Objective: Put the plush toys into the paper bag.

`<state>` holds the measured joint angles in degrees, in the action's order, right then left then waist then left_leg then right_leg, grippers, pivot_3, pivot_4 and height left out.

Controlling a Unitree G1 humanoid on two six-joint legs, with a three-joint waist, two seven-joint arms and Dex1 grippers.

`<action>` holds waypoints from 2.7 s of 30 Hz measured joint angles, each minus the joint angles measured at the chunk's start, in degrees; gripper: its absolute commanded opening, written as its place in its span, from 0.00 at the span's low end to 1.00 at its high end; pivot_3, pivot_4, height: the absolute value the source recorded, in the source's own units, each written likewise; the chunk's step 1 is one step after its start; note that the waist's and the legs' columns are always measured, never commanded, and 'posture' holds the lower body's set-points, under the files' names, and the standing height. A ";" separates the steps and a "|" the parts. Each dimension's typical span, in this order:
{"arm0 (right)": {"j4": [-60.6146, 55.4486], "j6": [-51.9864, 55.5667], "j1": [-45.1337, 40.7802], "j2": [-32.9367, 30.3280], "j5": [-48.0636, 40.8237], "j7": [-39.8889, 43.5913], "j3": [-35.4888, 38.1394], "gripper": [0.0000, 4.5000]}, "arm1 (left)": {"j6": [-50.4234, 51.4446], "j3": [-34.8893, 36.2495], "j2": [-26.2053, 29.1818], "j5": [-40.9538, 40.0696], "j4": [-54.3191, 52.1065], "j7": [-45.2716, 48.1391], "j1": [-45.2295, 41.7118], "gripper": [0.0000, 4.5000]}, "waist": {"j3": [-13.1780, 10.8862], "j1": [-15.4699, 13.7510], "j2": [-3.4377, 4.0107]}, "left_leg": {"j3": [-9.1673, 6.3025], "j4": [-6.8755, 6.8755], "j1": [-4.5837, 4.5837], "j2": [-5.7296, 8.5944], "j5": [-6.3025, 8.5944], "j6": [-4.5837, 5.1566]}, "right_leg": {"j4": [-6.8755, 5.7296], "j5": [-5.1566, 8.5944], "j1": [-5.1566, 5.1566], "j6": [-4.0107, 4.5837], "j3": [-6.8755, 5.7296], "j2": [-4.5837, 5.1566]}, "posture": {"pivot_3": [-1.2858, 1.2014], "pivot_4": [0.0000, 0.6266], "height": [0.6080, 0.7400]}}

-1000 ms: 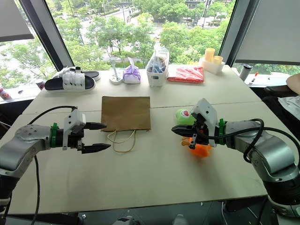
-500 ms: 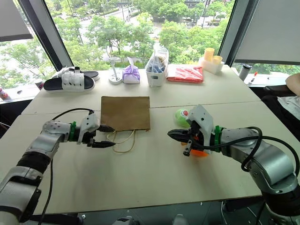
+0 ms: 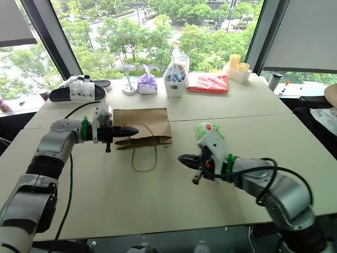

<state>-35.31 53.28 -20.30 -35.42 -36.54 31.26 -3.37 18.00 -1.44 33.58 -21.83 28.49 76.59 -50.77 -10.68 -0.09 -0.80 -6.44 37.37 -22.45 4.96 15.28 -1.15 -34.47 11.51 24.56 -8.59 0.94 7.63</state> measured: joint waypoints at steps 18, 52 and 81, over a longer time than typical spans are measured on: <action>56.80 -27.08 -19.26 27.52 27.72 -10.43 -14.27 0.00 | 26.90 7.84 -3.37 -16.79 -24.53 -15.08 1.77 0.01 | 0.01 2.54 0.02 | -0.11 -0.23 0.03 0.04 -0.28 -0.50 | -0.62 0.00 0.44 0.02 0.14 -0.01 | 0.52 0.24 1.00; 31.75 -5.52 -18.13 4.80 30.21 -2.94 -0.97 0.99 | 25.39 9.49 -7.49 -20.07 -26.16 -23.10 5.80 0.00 | 0.06 2.55 0.00 | 0.04 -0.19 0.04 0.05 -0.19 -0.34 | -0.59 0.01 0.42 0.03 0.16 0.00 | 0.52 0.24 1.00; 41.58 -17.73 -22.95 4.53 43.09 -1.06 -6.01 0.01 | 25.35 10.03 -6.61 -21.16 -29.97 -26.98 7.88 0.00 | 0.04 2.17 0.02 | -0.07 -0.25 -0.13 0.07 -0.37 -0.67 | -0.60 0.01 0.62 0.03 0.19 0.01 | 0.52 0.24 1.00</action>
<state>6.28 35.55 -43.25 -30.89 6.55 30.20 -9.39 43.35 8.59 26.97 -42.99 -1.48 49.61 -42.88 -10.63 2.07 -0.78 -6.51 37.12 -22.57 5.04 14.91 -1.82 -35.07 11.52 25.18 -8.57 1.14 7.64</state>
